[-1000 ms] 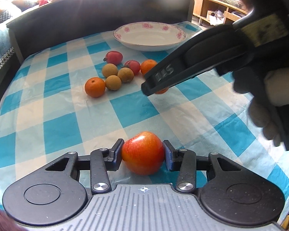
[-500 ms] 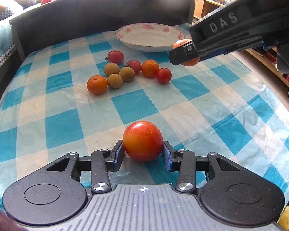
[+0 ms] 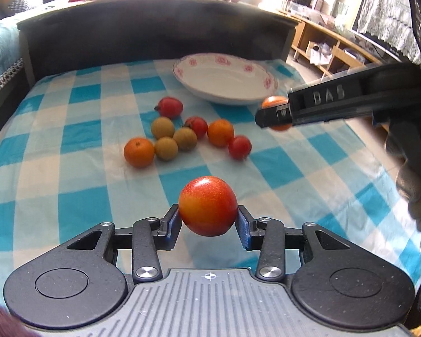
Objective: Organize fruits
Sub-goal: 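Carry the mandarin with the right gripper over the white bowl while the left carries the nectarine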
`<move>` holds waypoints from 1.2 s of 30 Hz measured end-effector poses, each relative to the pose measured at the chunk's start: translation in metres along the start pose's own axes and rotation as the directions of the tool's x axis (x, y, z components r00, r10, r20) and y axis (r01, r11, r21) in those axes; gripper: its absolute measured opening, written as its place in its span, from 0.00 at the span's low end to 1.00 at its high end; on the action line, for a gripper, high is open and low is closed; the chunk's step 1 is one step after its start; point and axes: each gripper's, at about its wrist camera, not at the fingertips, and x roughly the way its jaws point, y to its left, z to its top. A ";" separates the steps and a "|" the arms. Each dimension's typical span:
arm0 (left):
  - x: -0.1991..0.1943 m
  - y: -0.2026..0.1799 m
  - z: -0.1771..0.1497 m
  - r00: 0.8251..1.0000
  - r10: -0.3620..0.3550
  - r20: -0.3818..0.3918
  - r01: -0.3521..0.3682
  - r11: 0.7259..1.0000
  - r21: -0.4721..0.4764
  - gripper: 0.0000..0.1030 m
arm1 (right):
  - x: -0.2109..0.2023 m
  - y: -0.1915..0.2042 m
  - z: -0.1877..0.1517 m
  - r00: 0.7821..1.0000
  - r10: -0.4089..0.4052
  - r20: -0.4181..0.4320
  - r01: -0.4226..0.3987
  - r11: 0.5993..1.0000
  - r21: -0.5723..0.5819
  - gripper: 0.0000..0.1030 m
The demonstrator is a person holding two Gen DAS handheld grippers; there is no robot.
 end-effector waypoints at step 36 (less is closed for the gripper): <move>0.094 -0.016 0.119 0.997 0.010 0.078 -0.019 0.993 0.121 0.48 | 0.082 -0.069 0.066 1.000 0.001 0.005 -0.001 0.998 0.068 0.34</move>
